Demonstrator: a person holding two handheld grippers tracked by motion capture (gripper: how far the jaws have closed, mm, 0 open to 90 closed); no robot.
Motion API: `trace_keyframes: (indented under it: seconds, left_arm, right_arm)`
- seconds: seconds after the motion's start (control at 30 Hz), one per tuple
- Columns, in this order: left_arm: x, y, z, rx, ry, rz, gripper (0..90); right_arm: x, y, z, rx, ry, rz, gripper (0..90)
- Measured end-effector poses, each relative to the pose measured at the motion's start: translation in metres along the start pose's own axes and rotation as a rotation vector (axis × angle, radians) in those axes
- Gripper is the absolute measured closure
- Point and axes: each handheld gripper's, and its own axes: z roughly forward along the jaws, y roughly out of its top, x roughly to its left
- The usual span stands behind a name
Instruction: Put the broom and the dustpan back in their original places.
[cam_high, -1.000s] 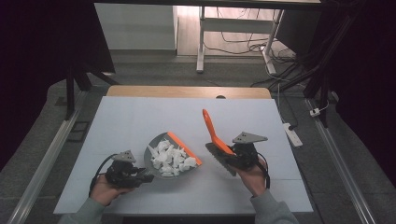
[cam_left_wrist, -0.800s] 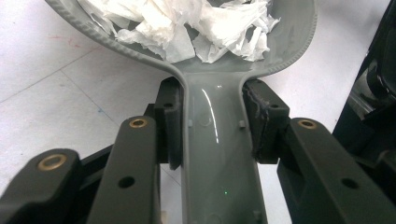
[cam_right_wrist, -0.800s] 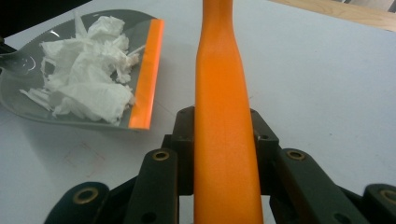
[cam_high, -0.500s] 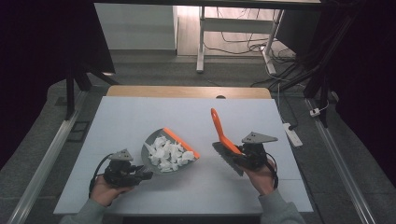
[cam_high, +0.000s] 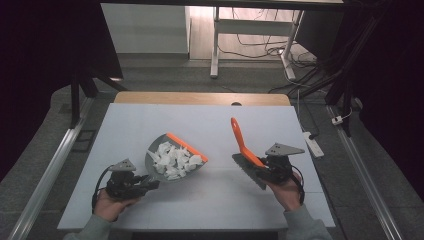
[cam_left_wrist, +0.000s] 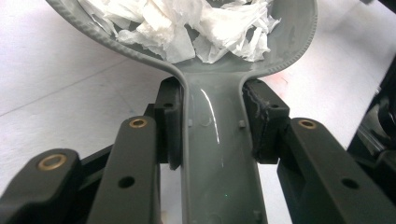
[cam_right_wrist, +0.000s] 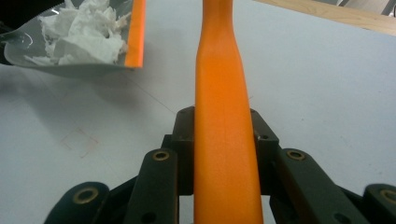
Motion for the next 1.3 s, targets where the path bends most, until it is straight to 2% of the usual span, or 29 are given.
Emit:
trace_keyframes:
  seconds: [0.23,0.43,0.63,0.83,1.0,1.17,1.3]
  left_arm:
    - [0.003,-0.003,-0.004,-0.029,0.035,-0.037,61.7]
    - [0.002,-0.009,-0.007,-0.036,0.092,-0.069,61.7]
    - [0.006,-0.016,-0.009,-0.037,0.150,-0.132,61.7]
    - [0.010,-0.022,-0.012,-0.064,0.200,-0.201,61.7]
    - [0.014,-0.026,-0.007,-0.079,0.247,-0.263,61.7]
    - [0.017,-0.029,-0.005,-0.102,0.275,-0.307,61.7]
    - [0.019,-0.029,-0.002,-0.103,0.271,-0.330,61.7]
  right_arm:
    - [-0.003,-0.005,-0.006,0.005,0.000,0.006,69.9]
    - [-0.005,-0.007,-0.010,0.006,0.006,0.016,69.9]
    - [-0.010,-0.008,-0.011,0.011,0.015,0.027,69.9]
    - [-0.012,-0.011,-0.012,0.023,0.022,0.034,69.9]
    - [-0.012,-0.015,-0.010,0.038,0.026,0.050,69.9]
    - [-0.010,-0.018,-0.010,0.048,0.029,0.056,69.9]
    - [-0.009,-0.021,-0.008,0.061,0.035,0.058,69.9]
